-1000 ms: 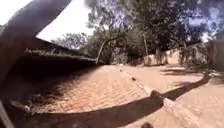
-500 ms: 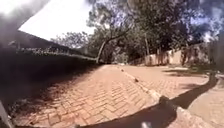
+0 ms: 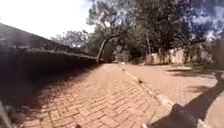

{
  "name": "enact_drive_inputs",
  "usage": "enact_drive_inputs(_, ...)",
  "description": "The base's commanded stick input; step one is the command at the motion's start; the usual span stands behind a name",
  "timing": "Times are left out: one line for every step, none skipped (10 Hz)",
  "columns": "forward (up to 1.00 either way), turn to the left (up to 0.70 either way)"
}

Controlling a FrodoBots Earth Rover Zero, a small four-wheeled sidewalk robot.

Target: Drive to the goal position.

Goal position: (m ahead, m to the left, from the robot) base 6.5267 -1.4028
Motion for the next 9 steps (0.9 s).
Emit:
enact_drive_inputs(0.70,0.00)
enact_drive_inputs(0.70,0.00)
enact_drive_inputs(0.70,0.00)
enact_drive_inputs(0.70,0.00)
enact_drive_inputs(0.70,0.00)
enact_drive_inputs(0.70,0.00)
enact_drive_inputs(0.70,0.00)
enact_drive_inputs(0.70,0.00)
enact_drive_inputs(0.70,0.00)
